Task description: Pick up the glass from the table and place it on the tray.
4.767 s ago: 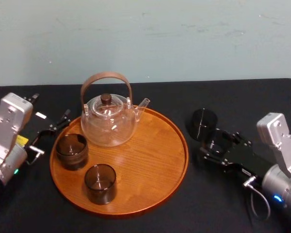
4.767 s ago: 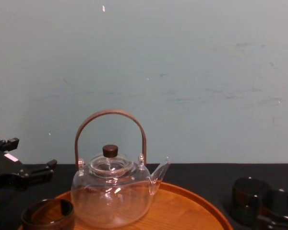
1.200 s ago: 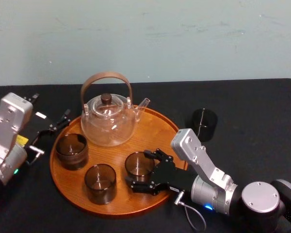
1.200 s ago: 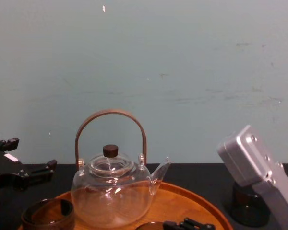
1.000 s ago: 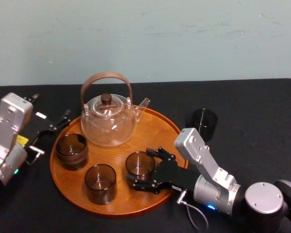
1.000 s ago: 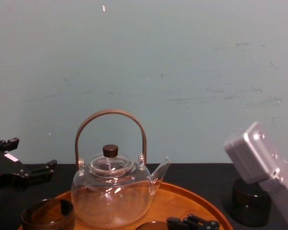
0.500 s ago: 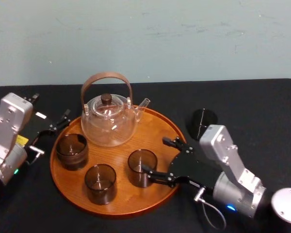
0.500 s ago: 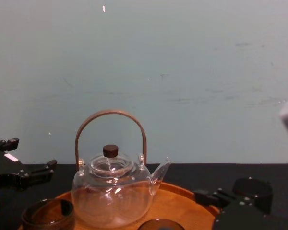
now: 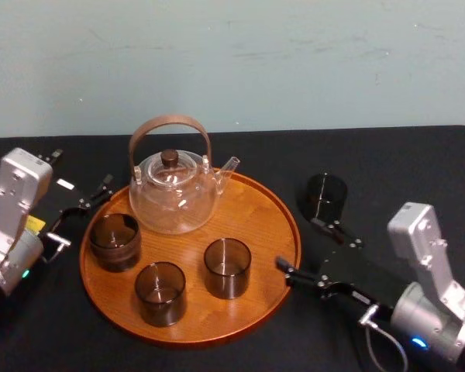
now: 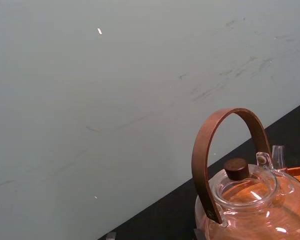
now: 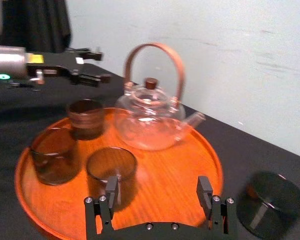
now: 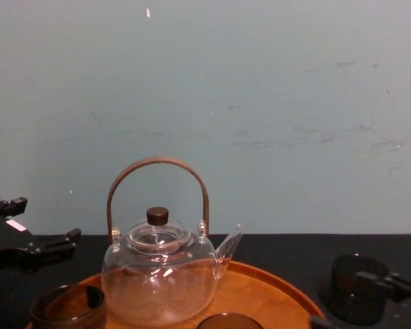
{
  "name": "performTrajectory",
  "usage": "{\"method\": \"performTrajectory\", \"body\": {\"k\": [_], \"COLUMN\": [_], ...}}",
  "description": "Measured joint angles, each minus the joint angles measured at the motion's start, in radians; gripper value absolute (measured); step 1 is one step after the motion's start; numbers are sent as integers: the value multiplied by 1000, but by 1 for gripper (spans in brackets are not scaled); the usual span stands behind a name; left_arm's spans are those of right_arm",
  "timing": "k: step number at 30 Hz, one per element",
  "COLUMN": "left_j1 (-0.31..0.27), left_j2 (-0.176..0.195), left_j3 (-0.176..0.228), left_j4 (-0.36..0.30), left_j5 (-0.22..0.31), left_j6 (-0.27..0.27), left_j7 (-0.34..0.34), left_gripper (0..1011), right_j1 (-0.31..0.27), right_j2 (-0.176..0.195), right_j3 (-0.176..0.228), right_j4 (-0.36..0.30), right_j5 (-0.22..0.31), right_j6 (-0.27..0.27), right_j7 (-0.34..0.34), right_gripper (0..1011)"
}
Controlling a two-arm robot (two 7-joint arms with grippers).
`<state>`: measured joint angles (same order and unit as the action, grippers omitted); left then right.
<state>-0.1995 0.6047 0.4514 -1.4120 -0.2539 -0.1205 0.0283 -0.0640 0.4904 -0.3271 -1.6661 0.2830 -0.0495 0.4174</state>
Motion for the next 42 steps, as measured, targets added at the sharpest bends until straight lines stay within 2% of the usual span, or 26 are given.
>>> {"method": "performTrajectory", "body": {"k": [10,13,18,25,42], "left_j1": [0,0,0,0,0], "left_j2": [0,0,0,0,0], "left_j3": [0,0,0,0,0], "left_j4": [0,0,0,0,0], "left_j5": [0,0,0,0,0], "left_j6": [0,0,0,0,0], "left_j7": [0,0,0,0,0], "left_gripper": [1001,1001,1001,1002,1002], "right_j1": [-35,-28,-1,57,198], "right_j2": [6,-2,-14,-33,-79], "right_j3": [93,123,142,143,92], "right_j4": [39,73,120,185,310], "right_j5": [25,24,14,-8,-48], "right_j6": [0,6,14,20,35], "right_j7": [-51,-73,-81,-76,-32], "right_gripper": [1002,1002,1002,1002,1002]}}
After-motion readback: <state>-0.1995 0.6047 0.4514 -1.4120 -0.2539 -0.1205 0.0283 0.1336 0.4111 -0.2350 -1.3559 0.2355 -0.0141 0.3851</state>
